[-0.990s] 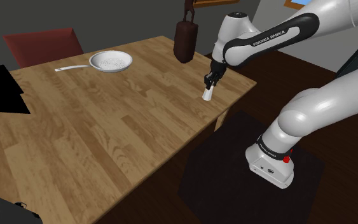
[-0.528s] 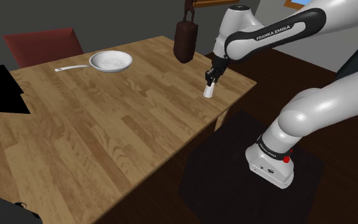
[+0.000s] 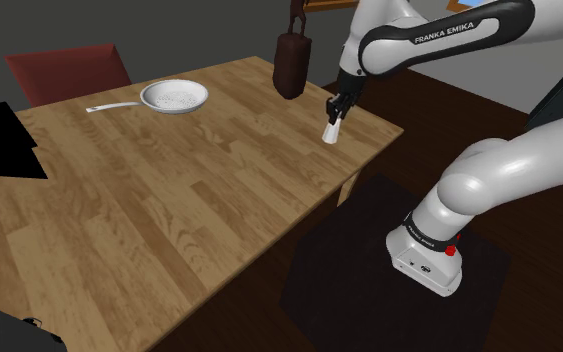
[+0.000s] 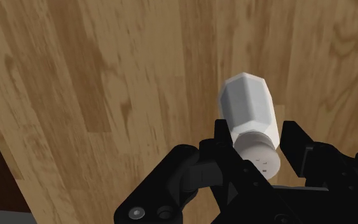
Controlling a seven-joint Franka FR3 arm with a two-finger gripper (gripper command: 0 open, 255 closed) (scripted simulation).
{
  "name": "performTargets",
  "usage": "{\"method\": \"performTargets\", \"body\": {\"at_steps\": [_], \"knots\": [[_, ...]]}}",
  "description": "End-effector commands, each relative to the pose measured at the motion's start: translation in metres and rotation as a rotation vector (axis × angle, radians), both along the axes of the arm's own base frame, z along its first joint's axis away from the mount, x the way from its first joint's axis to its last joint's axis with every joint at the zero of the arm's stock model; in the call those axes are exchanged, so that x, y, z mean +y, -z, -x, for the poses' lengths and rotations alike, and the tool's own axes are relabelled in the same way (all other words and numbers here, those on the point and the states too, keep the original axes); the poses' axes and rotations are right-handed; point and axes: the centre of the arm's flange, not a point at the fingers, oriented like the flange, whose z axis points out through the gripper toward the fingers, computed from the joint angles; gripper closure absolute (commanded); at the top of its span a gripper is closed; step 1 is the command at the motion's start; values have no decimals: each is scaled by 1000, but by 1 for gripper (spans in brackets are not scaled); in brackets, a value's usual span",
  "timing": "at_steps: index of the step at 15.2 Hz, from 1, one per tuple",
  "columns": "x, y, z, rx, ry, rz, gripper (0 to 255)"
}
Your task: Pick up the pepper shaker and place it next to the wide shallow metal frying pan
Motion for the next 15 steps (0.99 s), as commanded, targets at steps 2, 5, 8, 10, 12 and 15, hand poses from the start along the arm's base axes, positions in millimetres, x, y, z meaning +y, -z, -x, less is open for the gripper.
{"method": "performTargets", "body": {"at_steps": [2, 5, 8, 10, 12, 15], "knots": [[0, -15, 1, 0, 0, 0, 255], [0, -31, 1, 0, 0, 0, 255], [0, -47, 1, 0, 0, 0, 255], [0, -58, 1, 0, 0, 0, 255], [0, -68, 1, 0, 0, 0, 255], [0, -84, 1, 0, 0, 0, 255]]}}
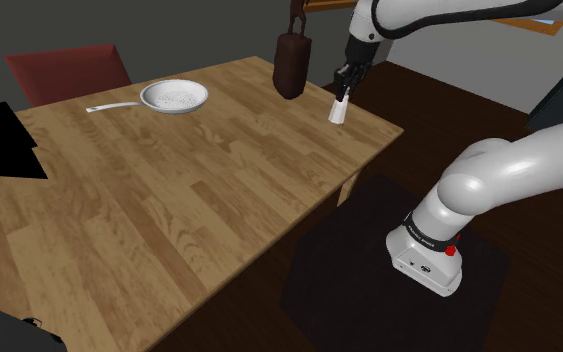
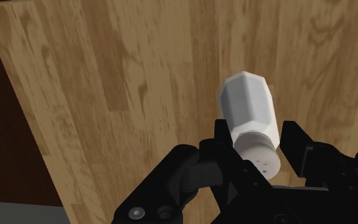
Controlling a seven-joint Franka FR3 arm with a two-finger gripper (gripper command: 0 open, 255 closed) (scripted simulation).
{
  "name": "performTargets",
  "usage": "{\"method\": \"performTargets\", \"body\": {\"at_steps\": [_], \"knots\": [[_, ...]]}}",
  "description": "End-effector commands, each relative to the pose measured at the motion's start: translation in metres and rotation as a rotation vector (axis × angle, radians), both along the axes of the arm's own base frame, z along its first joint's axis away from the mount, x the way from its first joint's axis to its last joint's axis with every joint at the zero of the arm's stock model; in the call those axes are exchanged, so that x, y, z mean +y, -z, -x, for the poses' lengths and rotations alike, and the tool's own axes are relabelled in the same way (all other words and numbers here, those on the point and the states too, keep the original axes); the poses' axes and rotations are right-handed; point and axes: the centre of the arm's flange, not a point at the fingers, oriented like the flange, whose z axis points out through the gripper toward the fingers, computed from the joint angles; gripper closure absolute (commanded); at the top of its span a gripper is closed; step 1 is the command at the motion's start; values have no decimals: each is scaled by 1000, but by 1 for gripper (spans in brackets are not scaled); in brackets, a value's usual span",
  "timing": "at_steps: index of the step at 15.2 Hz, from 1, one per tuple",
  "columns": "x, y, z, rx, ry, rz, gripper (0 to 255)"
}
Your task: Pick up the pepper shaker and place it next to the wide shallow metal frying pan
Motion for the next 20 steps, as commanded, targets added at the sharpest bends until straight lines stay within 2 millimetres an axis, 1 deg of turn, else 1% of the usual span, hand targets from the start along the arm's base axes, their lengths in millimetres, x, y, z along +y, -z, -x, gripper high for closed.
{"method": "performTargets", "body": {"at_steps": [1, 6, 7, 20], "knots": [[1, -10, 0, 0, 0, 0, 255], [1, -36, 0, 0, 0, 0, 255], [1, -37, 0, 0, 0, 0, 255], [108, -18, -132, 0, 0, 0, 255]]}}
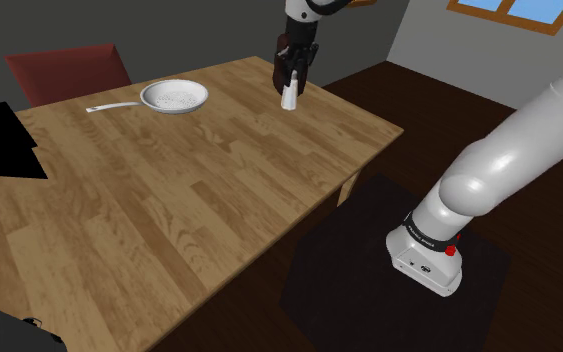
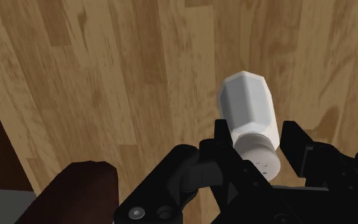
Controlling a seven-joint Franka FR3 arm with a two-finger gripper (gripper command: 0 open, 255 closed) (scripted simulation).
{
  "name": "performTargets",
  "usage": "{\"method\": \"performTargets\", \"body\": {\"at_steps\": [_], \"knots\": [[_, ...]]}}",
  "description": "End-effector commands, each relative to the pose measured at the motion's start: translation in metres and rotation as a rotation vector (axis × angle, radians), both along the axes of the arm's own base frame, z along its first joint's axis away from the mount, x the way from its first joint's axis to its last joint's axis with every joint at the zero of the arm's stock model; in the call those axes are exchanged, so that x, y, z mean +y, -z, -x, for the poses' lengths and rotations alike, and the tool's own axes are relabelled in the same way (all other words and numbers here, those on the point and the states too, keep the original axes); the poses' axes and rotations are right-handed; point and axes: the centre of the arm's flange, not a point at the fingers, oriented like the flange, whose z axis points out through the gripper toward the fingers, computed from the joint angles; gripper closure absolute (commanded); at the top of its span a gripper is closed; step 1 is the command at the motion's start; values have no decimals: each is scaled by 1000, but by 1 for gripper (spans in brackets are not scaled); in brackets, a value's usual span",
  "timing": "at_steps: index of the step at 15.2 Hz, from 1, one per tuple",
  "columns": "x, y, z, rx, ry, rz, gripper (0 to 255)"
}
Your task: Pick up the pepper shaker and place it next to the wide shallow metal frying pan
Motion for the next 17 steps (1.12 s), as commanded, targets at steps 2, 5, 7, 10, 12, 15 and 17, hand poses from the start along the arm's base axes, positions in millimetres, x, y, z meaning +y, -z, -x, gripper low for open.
{"method": "performTargets", "body": {"at_steps": [2, 5, 7, 10, 12, 15, 17], "knots": [[26, 4, -30, 0, 1, -1, 255], [51, 8, -60, 0, 1, -1, 255], [67, 11, -81, 0, 1, -1, 255], [92, 16, -111, 0, 1, -1, 255], [109, 19, -132, 0, 1, -1, 255], [133, 23, -162, 0, 1, -1, 255], [150, 26, -183, 0, 1, -1, 255]]}}
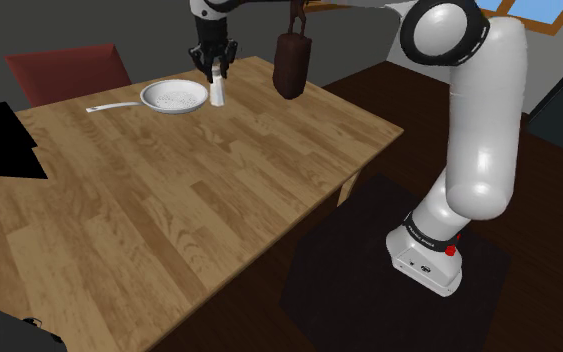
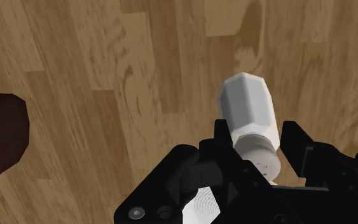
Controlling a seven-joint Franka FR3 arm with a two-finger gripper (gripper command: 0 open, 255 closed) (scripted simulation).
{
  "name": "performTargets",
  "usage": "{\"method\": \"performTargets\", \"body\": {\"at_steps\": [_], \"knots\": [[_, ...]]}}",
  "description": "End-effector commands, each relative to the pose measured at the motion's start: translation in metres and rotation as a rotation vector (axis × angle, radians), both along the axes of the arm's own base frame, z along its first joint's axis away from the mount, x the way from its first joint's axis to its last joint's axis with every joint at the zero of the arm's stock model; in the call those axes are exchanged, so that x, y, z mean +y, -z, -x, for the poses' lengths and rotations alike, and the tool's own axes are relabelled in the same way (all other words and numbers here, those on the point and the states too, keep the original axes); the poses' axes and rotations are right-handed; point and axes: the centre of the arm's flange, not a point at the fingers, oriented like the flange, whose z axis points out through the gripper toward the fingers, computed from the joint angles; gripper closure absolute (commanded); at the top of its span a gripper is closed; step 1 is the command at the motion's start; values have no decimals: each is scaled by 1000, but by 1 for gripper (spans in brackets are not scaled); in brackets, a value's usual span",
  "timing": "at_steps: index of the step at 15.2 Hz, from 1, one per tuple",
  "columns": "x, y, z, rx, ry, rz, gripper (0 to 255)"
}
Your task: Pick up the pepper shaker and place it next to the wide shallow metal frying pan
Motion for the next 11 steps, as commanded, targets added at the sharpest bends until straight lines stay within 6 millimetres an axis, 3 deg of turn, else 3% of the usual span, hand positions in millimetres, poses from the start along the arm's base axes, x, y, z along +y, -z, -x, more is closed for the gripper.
{"method": "performTargets", "body": {"at_steps": [1, 3, 11], "knots": [[15, 2, -20, 0, 2, 1, 255], [32, 5, -41, 0, 2, 1, 255], [32, 47, -41, 0, 2, 1, 255]]}}
